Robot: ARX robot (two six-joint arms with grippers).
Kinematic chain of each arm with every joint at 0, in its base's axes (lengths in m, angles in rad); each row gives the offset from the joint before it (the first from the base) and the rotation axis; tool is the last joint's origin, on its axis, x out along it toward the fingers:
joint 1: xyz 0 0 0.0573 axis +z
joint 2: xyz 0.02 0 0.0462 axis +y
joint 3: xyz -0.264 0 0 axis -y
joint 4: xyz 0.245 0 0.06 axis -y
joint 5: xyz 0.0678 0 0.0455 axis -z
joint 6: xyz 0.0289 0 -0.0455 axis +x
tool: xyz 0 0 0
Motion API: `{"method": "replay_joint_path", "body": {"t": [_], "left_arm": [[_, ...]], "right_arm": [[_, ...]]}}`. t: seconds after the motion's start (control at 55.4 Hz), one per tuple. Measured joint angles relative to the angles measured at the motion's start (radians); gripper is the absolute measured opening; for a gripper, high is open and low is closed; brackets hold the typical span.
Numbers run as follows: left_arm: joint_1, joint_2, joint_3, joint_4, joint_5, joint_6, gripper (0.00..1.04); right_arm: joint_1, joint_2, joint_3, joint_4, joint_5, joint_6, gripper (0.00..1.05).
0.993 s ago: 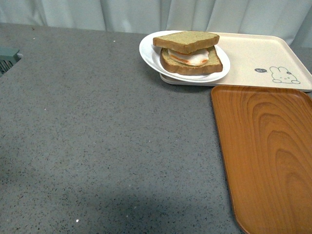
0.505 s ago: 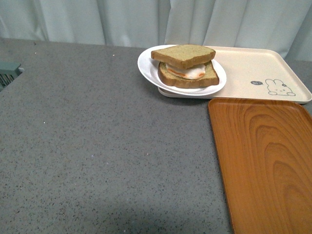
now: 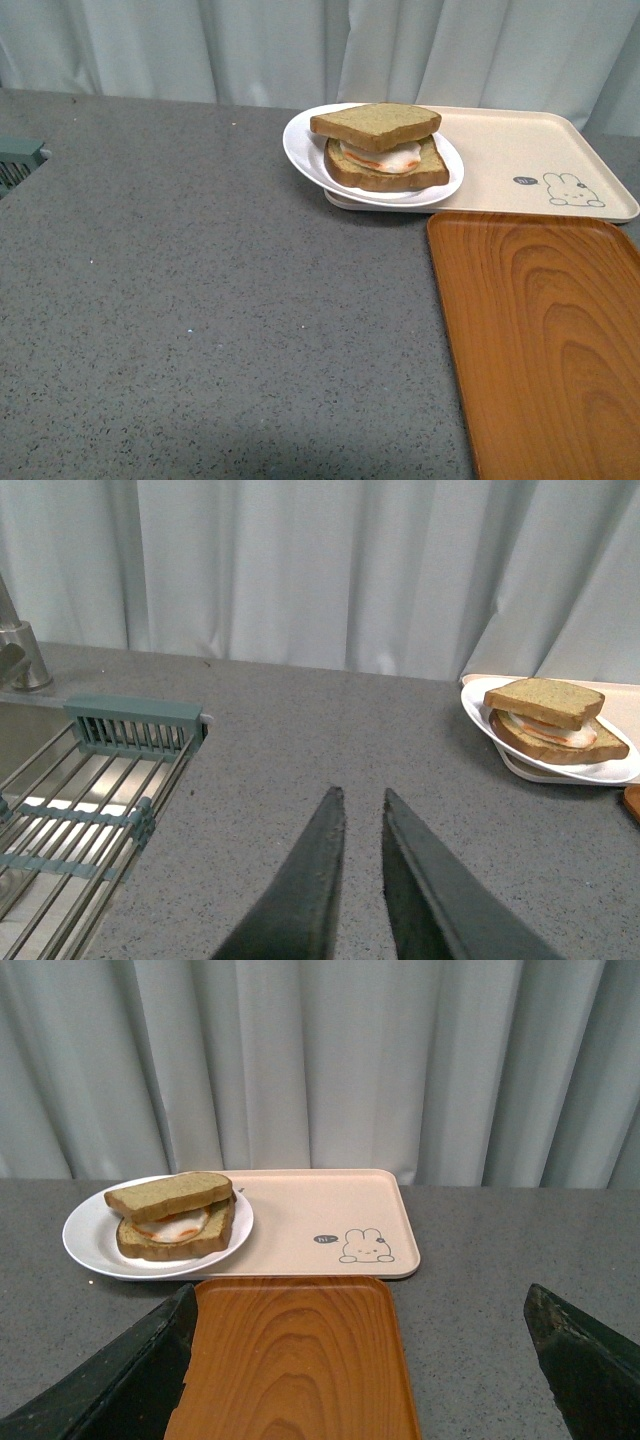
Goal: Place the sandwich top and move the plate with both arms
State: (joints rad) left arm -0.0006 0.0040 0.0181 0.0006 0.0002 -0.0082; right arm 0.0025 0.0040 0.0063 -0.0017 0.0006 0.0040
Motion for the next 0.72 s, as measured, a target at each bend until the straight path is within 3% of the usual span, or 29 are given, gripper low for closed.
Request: {"method": "replay_joint_path", "body": {"t": [0.108,0.162,0.289,0.379,0.722], "left_arm": [[0.000,0.000,0.000,0.000,0.000,0.000,0.53],[0.000,0.000,0.000,0.000,0.000,0.000,0.59],[0.000,0.000,0.000,0.000,0.000,0.000,0.89],[0.000,0.000,0.000,0.000,0.000,0.001,1.00],[0.000,0.000,0.000,0.000,0.000,0.001,0.98]], "right_arm": [[0.000,0.000,0.000,0.000,0.000,0.000,0.96],[0.000,0.000,0.000,0.000,0.000,0.000,0.96],[0.000,0.000,0.000,0.000,0.000,0.000,0.96],[0.000,0.000,0.000,0.000,0.000,0.000,0.96],[0.000,0.000,0.000,0.000,0.000,0.000,0.96]]}}
